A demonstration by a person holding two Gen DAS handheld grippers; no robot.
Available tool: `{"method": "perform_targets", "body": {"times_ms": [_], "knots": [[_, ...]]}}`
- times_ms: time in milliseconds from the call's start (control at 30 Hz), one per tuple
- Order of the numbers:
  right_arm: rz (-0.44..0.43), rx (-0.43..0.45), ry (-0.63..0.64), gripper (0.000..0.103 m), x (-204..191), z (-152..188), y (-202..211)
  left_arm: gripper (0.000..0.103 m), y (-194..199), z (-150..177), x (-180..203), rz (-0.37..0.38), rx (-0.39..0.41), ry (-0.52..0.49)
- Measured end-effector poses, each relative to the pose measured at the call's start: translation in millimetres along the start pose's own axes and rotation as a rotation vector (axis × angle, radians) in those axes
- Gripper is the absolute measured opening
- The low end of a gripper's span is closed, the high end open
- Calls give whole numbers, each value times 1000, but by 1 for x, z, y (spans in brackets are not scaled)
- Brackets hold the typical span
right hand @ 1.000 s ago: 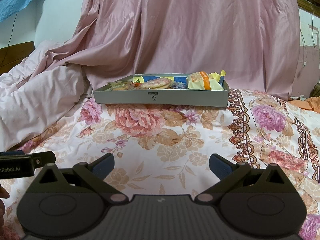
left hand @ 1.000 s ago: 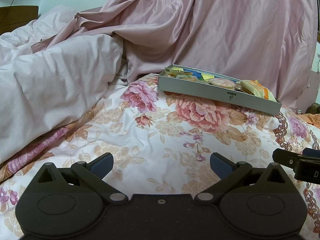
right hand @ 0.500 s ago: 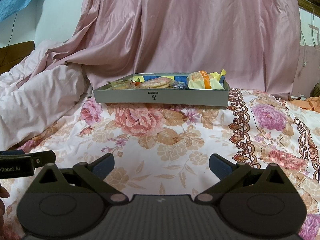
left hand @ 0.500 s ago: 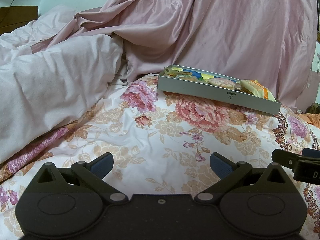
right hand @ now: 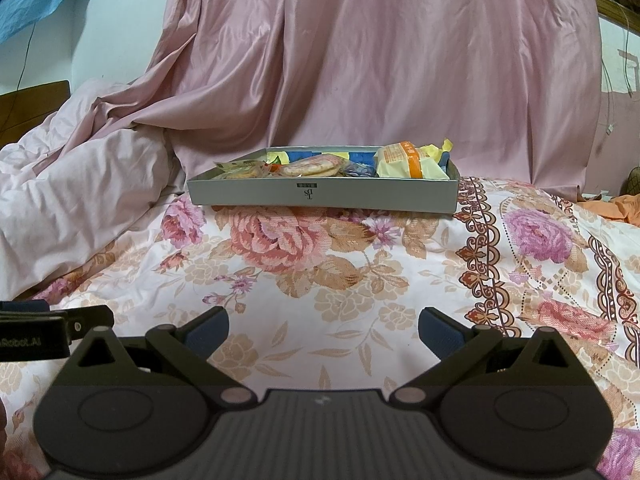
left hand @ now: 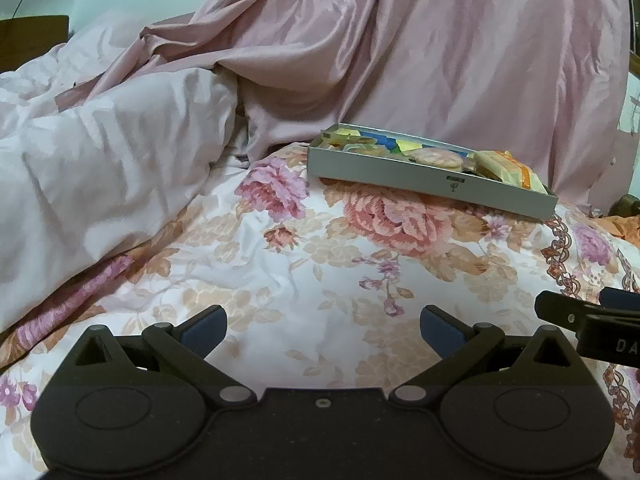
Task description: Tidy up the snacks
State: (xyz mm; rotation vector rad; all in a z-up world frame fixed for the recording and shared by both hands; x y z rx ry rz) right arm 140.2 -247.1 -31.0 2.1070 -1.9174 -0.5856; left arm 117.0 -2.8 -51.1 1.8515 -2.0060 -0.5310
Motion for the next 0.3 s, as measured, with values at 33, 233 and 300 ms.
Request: {"method": "perform_targets", "body": {"times_ms": [33,233,300], "knots": [[0,0,0,103,0,0,0,102,0,-1,1,0,1,-5],[0,0,0,103,0,0,0,102,1,-1,1,-5,7,-17],[0,0,0,103,0,0,0,102,1,-1,1,-8,6,-18]]}}
Point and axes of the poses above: each gripper's, at about its wrist camera, not at the fingertips, and y roughly against the way its jaws point, x to its right, z to its underside, the point moved 7 cm from there along -y, roughly the way its jaws point, and after that the axes turned 4 degrees about -y, right-handed, at the moved point
